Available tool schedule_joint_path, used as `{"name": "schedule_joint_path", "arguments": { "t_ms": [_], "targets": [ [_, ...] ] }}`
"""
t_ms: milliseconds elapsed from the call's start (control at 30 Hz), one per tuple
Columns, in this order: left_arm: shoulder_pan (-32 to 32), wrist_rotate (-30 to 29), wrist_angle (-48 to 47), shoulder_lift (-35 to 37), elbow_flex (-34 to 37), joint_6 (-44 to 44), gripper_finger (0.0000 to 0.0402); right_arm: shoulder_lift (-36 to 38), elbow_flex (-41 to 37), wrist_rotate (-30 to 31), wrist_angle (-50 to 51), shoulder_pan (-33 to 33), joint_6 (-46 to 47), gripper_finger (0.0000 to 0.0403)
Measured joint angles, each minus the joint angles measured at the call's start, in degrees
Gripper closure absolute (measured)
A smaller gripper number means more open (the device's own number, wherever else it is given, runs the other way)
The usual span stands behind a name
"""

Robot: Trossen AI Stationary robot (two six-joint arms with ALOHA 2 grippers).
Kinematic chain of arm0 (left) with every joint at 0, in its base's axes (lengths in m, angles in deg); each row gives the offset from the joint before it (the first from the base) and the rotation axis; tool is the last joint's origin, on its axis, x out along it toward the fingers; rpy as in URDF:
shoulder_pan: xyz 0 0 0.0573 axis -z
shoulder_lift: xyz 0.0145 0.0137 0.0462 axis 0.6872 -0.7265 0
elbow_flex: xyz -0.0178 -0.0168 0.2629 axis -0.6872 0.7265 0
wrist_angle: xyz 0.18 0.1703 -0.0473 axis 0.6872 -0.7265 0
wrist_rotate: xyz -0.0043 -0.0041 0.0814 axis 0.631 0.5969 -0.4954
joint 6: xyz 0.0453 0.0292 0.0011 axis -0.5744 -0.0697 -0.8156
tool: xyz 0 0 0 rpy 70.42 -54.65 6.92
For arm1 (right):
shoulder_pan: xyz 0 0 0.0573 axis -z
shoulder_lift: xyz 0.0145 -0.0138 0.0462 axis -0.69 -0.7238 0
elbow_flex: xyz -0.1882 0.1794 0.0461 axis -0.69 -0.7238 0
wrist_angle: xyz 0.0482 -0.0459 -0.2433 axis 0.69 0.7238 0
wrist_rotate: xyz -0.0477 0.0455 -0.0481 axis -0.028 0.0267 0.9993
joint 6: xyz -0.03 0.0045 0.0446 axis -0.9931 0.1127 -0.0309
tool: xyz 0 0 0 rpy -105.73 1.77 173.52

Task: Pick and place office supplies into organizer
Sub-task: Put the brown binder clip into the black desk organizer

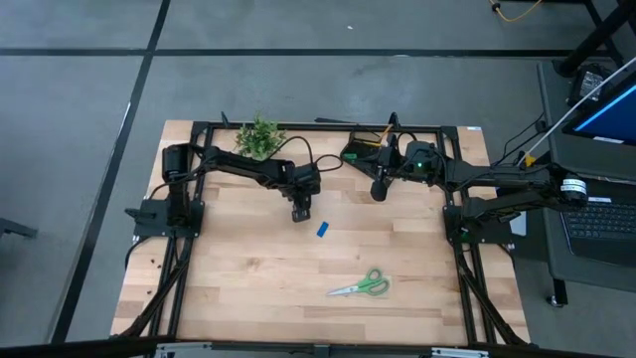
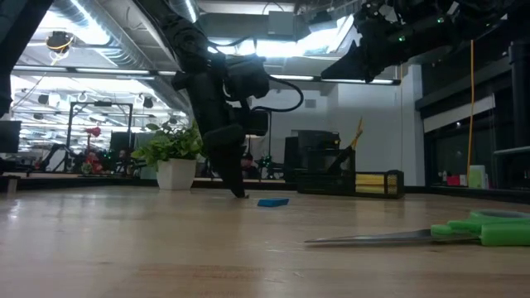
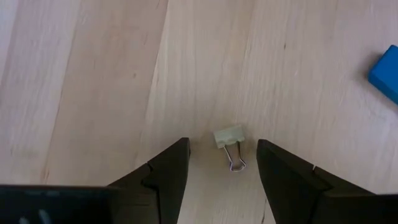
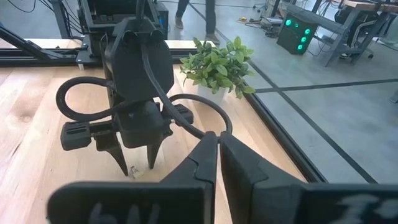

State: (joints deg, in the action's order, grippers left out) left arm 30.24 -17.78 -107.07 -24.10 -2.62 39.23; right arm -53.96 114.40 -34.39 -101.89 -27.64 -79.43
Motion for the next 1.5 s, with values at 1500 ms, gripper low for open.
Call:
{"name": "schedule_joint_path", "arguments": {
  "t_ms": [1500],
  "targets": [
    [2.6, -5.8, 3.7, -0.3, 0.1, 10.0, 0.0217, 0.0, 0.0, 0.0, 0.0, 0.0, 0.0, 0.0379]
  ]
}}
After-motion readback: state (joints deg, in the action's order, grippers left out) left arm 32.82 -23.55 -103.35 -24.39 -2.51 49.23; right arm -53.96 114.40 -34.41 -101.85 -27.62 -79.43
